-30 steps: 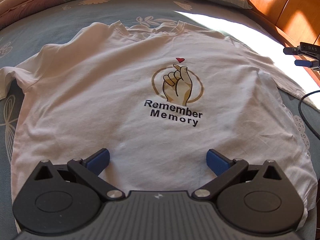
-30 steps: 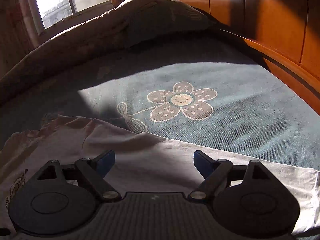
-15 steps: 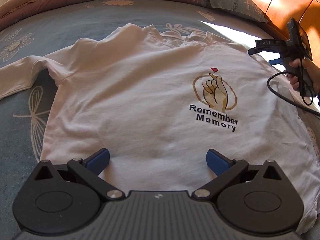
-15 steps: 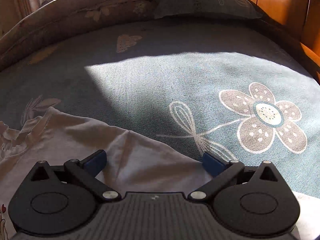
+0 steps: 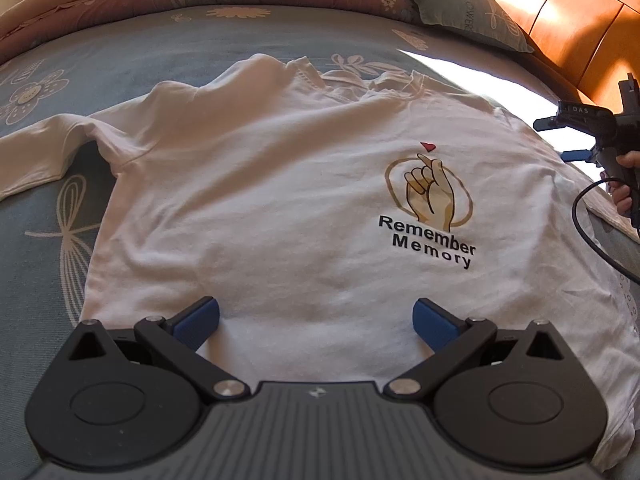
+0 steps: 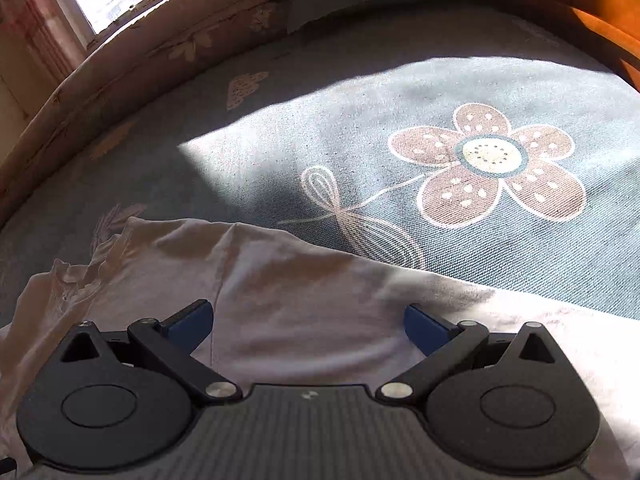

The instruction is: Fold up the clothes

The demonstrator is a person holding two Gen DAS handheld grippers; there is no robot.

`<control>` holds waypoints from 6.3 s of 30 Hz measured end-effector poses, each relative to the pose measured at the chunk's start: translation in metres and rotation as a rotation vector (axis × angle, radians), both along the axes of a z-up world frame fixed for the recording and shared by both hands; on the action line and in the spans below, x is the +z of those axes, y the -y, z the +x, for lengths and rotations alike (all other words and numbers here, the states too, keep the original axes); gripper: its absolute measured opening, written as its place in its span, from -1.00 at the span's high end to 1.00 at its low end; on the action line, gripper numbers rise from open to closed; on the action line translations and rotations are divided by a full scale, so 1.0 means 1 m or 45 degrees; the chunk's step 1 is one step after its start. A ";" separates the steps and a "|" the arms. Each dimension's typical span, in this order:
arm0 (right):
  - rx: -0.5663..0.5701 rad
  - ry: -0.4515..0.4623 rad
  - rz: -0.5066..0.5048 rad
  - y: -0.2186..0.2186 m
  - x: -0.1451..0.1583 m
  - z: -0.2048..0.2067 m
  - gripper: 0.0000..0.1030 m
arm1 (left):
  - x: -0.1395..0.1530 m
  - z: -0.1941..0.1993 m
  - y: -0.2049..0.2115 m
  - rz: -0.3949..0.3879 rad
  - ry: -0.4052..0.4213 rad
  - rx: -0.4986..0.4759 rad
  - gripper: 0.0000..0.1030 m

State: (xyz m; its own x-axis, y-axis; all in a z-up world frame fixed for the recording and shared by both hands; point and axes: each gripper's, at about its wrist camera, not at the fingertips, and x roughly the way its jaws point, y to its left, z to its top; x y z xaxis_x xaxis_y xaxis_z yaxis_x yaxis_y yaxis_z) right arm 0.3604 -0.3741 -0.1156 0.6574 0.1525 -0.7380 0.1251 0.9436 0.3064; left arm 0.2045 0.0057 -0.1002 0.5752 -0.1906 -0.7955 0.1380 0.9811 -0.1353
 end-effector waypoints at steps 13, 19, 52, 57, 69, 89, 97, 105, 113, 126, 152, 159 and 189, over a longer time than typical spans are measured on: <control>0.476 0.240 -0.051 -0.087 0.031 -0.086 -1.00 | 0.019 -0.013 0.000 -0.033 0.033 0.013 -0.98; 0.481 0.089 -0.131 -0.098 -0.006 -0.099 -1.00 | 0.022 -0.019 -0.002 -0.026 0.030 0.026 -0.98; 0.361 0.052 -0.317 -0.137 -0.011 -0.235 -1.00 | 0.003 -0.060 -0.011 -0.154 -0.007 -0.031 -0.98; 0.326 0.054 -0.315 -0.137 -0.013 -0.234 -1.00 | 0.005 -0.083 -0.014 -0.105 -0.007 -0.101 -0.98; 0.320 0.072 -0.356 -0.141 -0.013 -0.241 -1.00 | 0.006 -0.034 0.011 -0.212 -0.019 -0.095 -0.98; 0.635 0.067 -0.434 -0.204 -0.006 -0.243 -1.00 | 0.002 -0.092 0.005 0.162 0.025 -0.208 -0.99; 0.607 0.073 -0.400 -0.163 -0.002 -0.281 -1.00 | -0.003 -0.093 0.007 0.161 0.036 -0.166 -0.99; 0.072 0.212 -0.413 -0.027 0.026 -0.240 -1.00 | -0.002 -0.081 0.010 0.158 0.004 -0.132 -0.99; -0.398 0.162 -0.460 0.087 0.016 -0.163 -1.00 | -0.003 -0.074 0.014 0.187 -0.022 -0.110 -0.99; -0.453 0.043 -0.419 0.090 0.002 -0.178 -1.00 | -0.003 -0.064 0.018 0.204 -0.041 -0.103 -0.99; -0.511 0.077 -0.244 0.139 0.007 -0.216 -1.00 | -0.003 -0.061 0.016 0.185 -0.031 -0.094 -0.99; -0.184 0.207 -0.184 0.044 0.046 -0.185 -1.00 | 0.007 -0.060 0.007 0.145 -0.010 -0.042 -0.99; 0.094 0.232 -0.094 -0.122 0.015 0.038 -1.00 | 0.016 -0.036 -0.052 0.013 0.093 0.230 -0.99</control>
